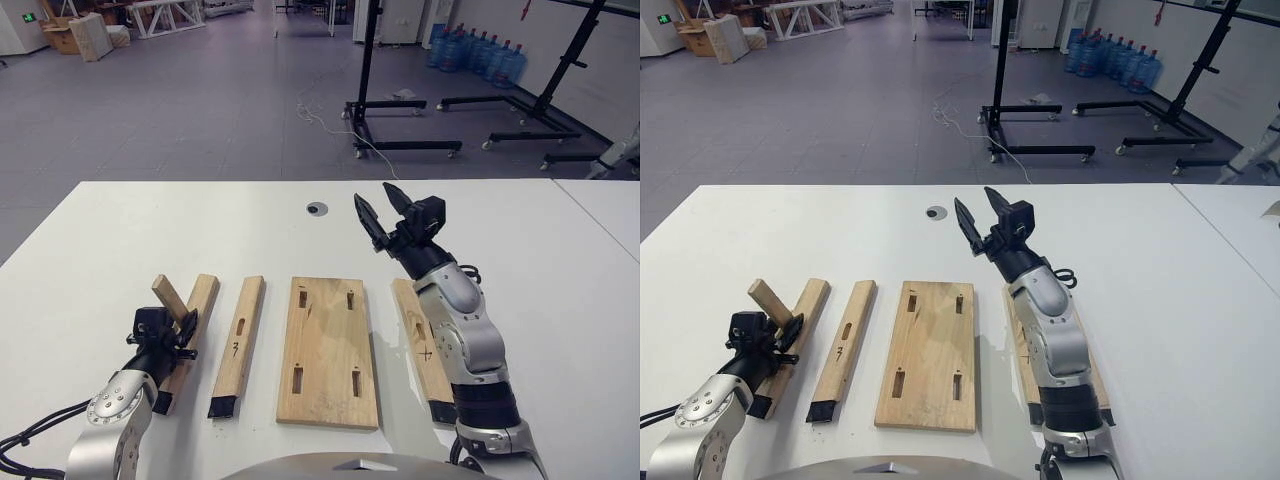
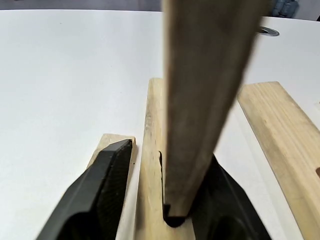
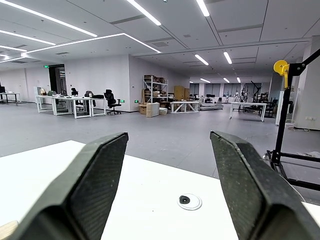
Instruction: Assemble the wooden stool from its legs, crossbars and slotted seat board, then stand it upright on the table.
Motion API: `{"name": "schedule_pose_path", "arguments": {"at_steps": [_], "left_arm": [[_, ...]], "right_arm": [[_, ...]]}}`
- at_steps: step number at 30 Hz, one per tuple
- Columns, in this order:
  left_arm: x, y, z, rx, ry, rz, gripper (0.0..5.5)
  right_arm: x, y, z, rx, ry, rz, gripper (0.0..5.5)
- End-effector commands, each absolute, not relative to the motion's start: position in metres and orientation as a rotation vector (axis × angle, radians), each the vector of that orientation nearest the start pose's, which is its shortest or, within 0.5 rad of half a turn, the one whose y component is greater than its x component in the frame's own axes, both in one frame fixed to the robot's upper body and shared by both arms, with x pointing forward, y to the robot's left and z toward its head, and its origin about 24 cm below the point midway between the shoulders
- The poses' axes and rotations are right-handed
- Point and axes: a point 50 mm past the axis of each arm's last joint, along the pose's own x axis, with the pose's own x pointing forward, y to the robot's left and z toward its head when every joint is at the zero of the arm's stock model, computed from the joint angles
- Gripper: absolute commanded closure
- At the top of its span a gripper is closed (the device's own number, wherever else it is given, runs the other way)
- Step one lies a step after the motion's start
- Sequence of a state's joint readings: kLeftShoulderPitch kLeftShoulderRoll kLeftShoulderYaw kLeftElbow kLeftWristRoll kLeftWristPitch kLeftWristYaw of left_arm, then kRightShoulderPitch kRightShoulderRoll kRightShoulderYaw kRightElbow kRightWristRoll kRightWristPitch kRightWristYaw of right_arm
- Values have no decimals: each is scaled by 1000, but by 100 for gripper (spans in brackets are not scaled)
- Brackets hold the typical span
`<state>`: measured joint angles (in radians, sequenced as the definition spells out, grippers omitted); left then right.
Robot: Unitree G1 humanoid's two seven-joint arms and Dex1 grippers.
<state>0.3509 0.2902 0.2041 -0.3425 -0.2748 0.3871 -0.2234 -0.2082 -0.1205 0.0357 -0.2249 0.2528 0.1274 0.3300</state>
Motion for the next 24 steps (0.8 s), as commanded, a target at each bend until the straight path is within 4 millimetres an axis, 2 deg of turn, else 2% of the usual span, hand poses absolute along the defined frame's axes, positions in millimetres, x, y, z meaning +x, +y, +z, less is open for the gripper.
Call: {"name": "schedule_pose_path", "arguments": {"at_steps": [1,5,8,13,24], "left_arm": [[180,237,49,15,272,-19,355],[184,232,75,-2,152,-46,355],[188,234,89,10,100,-39,355],[190,225,110,-8,39,-83,355],[214,214,175,10,-128,-96,355]], "right_arm": [[276,-126,140,72,-318,472,246],[277,-129,140,67,-321,466,246],[278,-131,142,64,-328,464,246],[280,-133,144,64,-335,466,246],[278,-135,139,127,-327,467,246]]}}
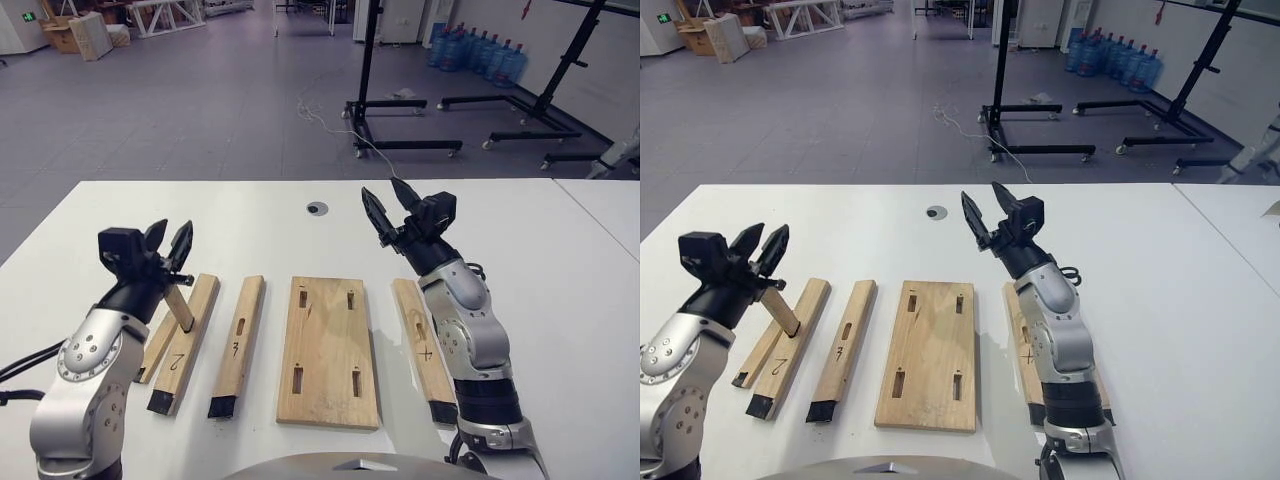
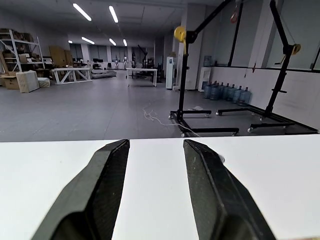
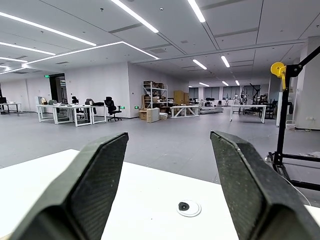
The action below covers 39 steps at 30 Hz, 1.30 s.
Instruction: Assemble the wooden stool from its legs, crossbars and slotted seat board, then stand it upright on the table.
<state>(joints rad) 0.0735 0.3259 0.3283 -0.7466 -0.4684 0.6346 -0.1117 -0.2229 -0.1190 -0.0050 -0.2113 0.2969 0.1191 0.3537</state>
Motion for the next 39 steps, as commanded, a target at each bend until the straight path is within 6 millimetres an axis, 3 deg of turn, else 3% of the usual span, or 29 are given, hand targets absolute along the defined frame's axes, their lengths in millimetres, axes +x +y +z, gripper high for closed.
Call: {"name": "schedule_pose_path", "arguments": {"at_steps": [1,4,13,23,26,30,32,35,39], "left_arm": [[216,214,179,12,-137,-93,355],[225,218,181,-7,-137,-77,355],[220,234,151,-42,-21,-13,355],[232,233,179,-40,-115,-28,355],[229,237,143,-41,17,-8,355],[198,235,40,-25,367,-3,355],[180,238,14,-19,442,30,355],[181,246,19,-6,406,45,355],[201,245,44,13,295,14,355]], "right_arm": [[279,-135,139,127,-328,467,246],[280,-134,139,127,-328,472,246],[280,-131,135,113,-310,481,246],[283,-130,138,104,-323,486,246],[285,-128,138,99,-312,514,246],[288,-126,141,82,-285,586,246],[289,-126,145,80,-282,614,246],[286,-132,148,95,-283,602,246],[283,-133,144,114,-270,582,246]]}}
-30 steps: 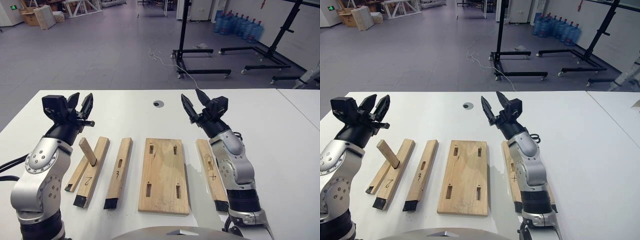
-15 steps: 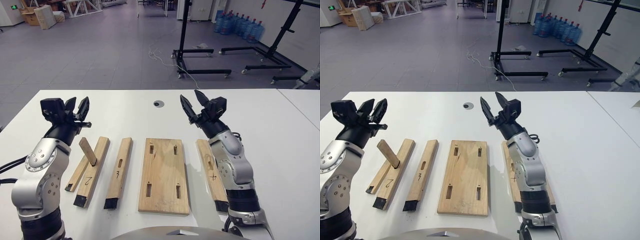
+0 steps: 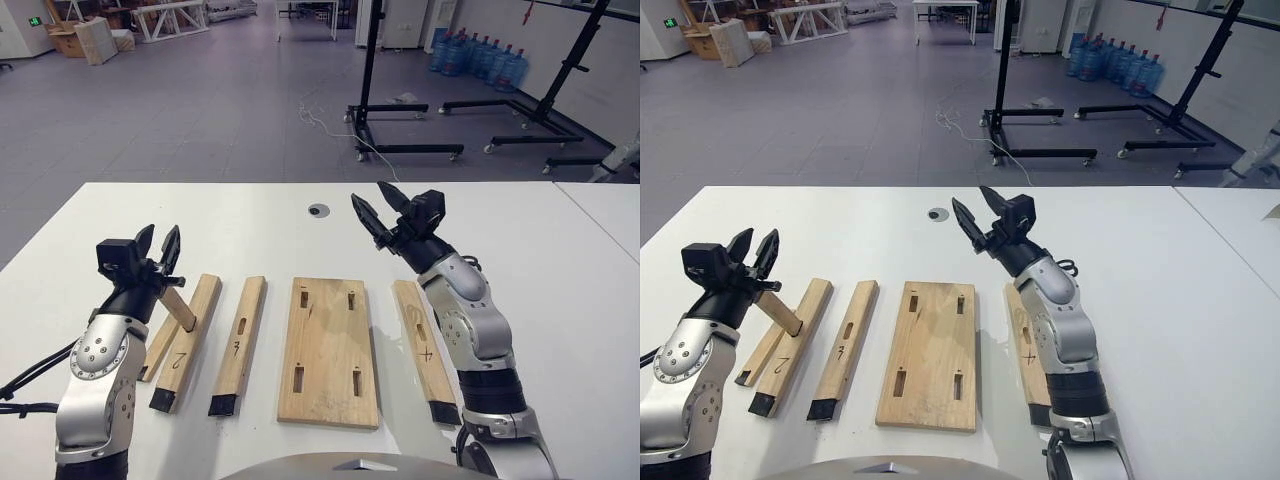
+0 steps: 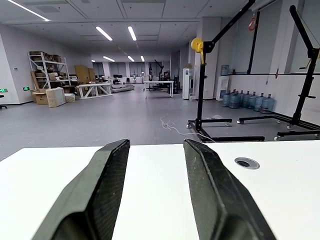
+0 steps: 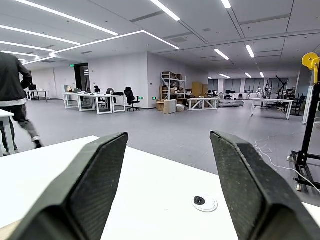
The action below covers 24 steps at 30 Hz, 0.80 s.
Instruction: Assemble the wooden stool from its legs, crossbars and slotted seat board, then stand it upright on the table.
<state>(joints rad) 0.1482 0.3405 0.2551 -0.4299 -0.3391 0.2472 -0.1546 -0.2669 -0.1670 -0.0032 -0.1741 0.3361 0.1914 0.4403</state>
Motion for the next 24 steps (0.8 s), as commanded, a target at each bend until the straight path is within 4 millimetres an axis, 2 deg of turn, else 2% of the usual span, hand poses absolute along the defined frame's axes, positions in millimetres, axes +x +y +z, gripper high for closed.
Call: {"name": "schedule_pose_path", "arguments": {"at_steps": [1,7,9,11,14,18,21,22,24], "left_arm": [[205,242,52,12,268,5,355],[220,244,111,3,73,29,355],[220,255,135,-3,-6,80,355],[218,269,148,13,-41,138,355],[200,305,140,84,33,256,355],[186,328,129,94,75,324,355],[171,330,104,106,185,297,355],[162,326,93,112,230,274,355],[143,308,78,108,312,191,320]], "right_arm": [[282,-133,143,117,-267,580,246],[277,-134,139,130,-261,550,246],[275,-135,137,132,-254,540,246],[272,-137,135,129,-249,521,246],[267,-139,132,135,-240,496,246],[261,-138,127,154,-228,473,246],[258,-137,124,159,-219,464,246],[257,-137,123,160,-214,461,246],[254,-138,120,158,-206,446,246]]}}
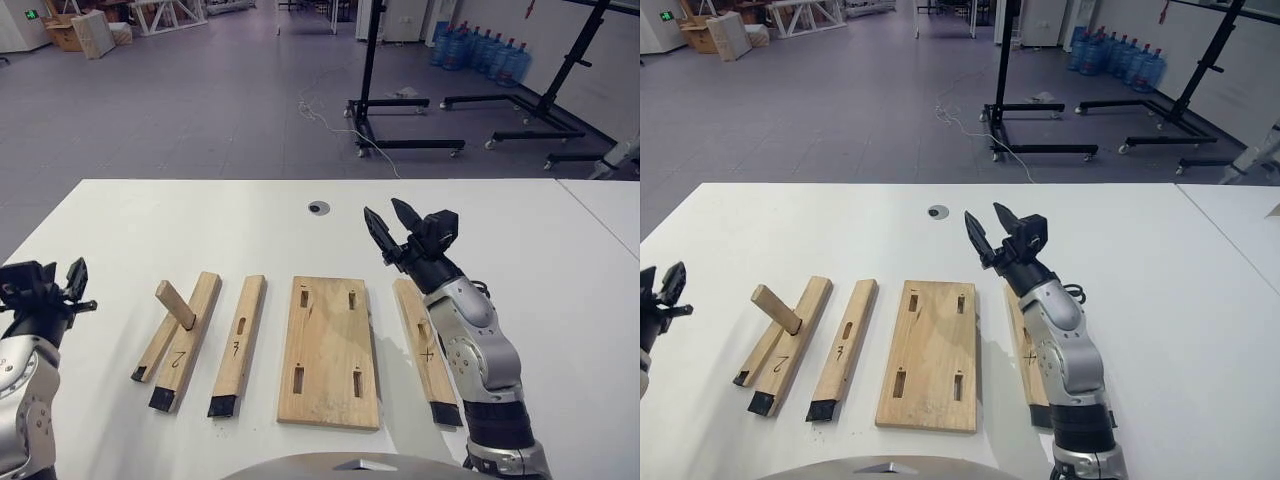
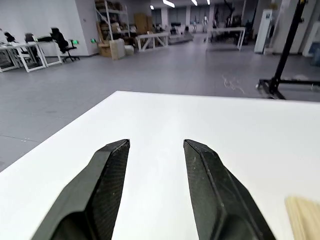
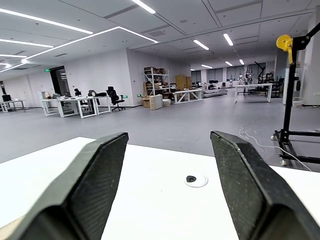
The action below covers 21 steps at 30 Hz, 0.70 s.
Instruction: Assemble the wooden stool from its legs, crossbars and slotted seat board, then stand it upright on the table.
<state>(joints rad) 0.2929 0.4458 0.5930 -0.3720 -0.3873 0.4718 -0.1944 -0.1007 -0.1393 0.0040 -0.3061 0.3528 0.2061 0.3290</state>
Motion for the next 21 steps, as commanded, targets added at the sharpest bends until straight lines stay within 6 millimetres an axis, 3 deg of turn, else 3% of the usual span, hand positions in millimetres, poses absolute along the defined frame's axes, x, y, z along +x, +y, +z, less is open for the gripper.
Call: {"name": "schedule_pose_path", "arguments": {"at_steps": [1,4,8,21], "left_arm": [[133,298,73,100,346,141,306],[111,275,64,105,425,27,268],[109,255,67,104,415,-44,206],[107,242,46,146,603,-17,206]], "right_arm": [[251,-139,119,160,-202,437,246],[244,-138,115,165,-185,419,246],[243,-134,113,162,-164,414,246],[250,-135,121,204,-141,441,246]]}}
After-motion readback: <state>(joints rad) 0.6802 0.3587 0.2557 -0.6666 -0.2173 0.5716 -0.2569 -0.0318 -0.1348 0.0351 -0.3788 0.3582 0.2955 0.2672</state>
